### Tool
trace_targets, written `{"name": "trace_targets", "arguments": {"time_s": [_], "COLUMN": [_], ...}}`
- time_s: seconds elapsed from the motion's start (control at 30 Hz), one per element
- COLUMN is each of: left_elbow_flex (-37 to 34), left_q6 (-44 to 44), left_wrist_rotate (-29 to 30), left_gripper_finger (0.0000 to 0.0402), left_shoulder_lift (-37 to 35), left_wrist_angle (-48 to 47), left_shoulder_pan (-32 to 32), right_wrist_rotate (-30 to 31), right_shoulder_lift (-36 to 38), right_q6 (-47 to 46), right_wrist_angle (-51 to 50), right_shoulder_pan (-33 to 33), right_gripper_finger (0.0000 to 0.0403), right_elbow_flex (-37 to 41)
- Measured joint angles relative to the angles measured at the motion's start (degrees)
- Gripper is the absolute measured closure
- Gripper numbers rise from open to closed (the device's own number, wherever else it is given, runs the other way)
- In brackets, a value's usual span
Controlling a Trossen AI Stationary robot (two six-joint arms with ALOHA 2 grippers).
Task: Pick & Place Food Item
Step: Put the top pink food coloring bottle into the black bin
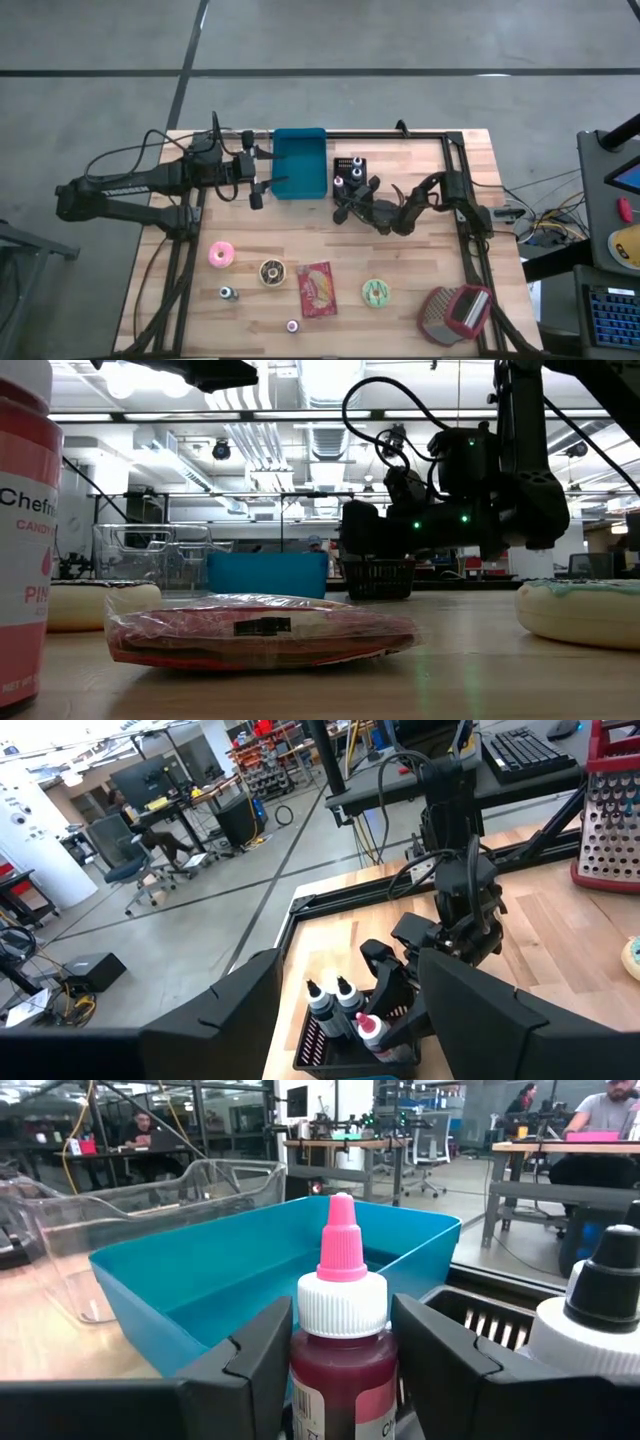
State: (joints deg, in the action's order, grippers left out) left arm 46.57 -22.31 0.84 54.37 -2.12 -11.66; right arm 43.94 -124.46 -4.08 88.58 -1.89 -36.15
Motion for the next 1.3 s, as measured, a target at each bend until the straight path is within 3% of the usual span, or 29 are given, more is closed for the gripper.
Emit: {"name": "trace_targets", "arguments": {"time_s": [0.8, 1.3], "left_elbow_flex": [0.0, 0.0], "left_q6": [-0.1, -0.1], "left_wrist_rotate": [0.0, 0.0], "left_gripper_finger": [0.0163, 0.0163], "left_shoulder_lift": [0.0, 0.0], "left_wrist_angle": [0.0, 0.0], "left_shoulder_pan": [0.0, 0.0], "right_wrist_rotate": [0.1, 0.1], "right_shoulder_lift": [0.1, 3.0], "right_q6": [-2.4, 2.4], "right_wrist_angle": [-1.4, -1.3], "right_shoulder_pan": [0.1, 0.5], "right_gripper_finger": [0.0193, 0.0190], "right_elbow_flex": [0.0, -0.1]}}
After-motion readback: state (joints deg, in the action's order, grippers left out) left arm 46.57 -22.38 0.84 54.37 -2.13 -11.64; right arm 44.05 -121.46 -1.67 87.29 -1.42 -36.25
